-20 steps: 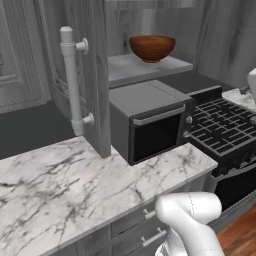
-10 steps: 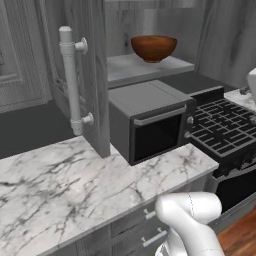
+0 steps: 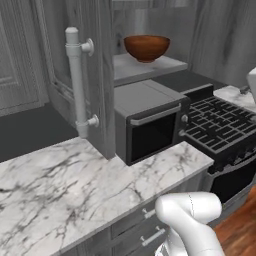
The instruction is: Move the bowls from the cabinet to the plates on the dining table.
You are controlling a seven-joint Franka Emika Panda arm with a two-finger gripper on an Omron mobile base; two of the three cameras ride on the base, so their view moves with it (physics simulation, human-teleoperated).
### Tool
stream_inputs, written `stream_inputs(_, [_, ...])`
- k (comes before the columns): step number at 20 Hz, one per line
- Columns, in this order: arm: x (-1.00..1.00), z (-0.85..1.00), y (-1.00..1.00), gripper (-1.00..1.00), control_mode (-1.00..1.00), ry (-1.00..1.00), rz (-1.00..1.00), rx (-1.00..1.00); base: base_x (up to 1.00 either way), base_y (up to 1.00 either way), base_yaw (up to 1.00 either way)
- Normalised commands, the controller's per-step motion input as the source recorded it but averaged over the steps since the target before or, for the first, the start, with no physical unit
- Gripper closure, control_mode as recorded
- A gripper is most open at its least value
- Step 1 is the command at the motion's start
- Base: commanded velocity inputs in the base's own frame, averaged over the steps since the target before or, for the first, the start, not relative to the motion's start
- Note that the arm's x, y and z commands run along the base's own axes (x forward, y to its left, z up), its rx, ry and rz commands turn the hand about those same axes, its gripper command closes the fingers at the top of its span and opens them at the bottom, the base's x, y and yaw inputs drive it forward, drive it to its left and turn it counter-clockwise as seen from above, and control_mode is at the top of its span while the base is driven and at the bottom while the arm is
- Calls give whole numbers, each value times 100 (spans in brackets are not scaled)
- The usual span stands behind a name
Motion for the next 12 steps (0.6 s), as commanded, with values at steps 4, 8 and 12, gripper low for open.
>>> stream_inputs(4, [0,0,0,-100,100,0,0,0,31,22,-15])
stream_inputs(8, [0,0,0,-100,100,0,0,0,52,18,-5])
stream_inputs(12, [0,0,0,-100,100,0,0,0,54,11,-1])
